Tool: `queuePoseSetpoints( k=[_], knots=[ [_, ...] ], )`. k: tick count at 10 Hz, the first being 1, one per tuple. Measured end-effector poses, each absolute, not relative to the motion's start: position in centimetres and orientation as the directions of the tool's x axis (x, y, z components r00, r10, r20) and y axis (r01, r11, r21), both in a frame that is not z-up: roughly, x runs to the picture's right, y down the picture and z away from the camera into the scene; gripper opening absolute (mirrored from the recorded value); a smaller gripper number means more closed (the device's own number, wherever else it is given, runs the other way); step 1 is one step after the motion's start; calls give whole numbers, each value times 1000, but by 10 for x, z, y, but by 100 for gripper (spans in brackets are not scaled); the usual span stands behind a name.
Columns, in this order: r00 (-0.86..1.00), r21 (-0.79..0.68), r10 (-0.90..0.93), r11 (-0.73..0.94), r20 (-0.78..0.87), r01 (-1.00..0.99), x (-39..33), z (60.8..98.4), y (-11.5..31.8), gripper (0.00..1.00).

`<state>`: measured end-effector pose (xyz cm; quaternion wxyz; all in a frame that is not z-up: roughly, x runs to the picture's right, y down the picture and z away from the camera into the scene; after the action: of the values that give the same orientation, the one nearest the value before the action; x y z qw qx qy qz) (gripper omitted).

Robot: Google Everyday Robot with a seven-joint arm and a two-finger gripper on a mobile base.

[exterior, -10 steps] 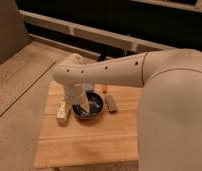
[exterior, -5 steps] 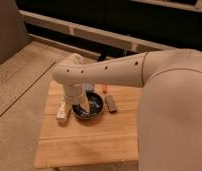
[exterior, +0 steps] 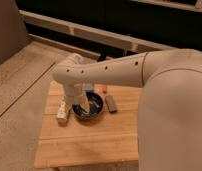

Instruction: Drag the pepper across the table

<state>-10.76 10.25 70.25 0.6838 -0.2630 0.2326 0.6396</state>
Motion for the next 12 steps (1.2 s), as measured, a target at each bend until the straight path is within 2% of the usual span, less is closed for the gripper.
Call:
queuePoseSetpoints(
  k=[2, 5, 6, 9, 12],
  knots=[
    [72, -54, 781, 49, -620, -997, -106, 703, 92, 65],
    [127, -85, 893, 100, -432, -991, -111, 693, 43, 65],
    [194, -133, 939, 162, -285, -978, -122, 675, 15, 65],
    [321, -205, 947, 313, -6, -927, -140, 623, -19, 65],
    [341, -216, 939, 341, 39, -915, -146, 613, -21, 65]
  ],
)
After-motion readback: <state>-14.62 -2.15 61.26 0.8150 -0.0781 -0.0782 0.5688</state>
